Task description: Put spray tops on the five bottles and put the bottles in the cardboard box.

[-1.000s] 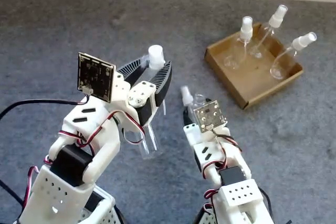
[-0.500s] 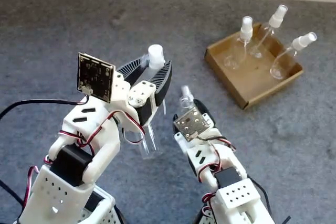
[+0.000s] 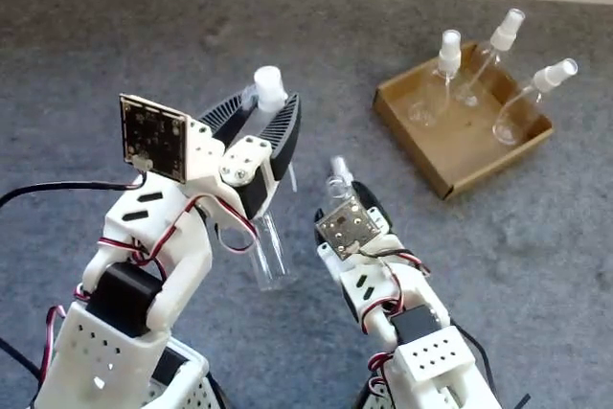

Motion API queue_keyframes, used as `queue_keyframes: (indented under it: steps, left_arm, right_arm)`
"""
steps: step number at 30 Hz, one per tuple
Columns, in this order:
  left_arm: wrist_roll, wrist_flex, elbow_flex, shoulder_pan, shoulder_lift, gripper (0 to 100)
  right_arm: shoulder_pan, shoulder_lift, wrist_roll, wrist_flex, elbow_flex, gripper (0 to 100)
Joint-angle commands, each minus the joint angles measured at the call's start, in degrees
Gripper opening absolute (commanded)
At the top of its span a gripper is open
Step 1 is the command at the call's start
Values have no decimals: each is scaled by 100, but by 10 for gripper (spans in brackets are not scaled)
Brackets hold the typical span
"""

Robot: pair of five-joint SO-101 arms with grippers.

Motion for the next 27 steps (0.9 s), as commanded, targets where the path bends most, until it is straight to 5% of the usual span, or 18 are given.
queue_keyframes:
  steps: [1,9,18,27]
  left_arm:
    - [-53,-431,-31,-40,-145,42]
    - [-44,-607,119,-22,-145,42]
    - [-44,-2611,1121,-22,-154,42]
    - [-44,-2637,1138,40,-163,42]
  right_arm:
    - [-66,-66,88,-92,198,128]
    - [-66,-66,53,-92,189,128]
    - [-145,-66,35,-101,189,124]
    - [-295,-84,35,-101,154,124]
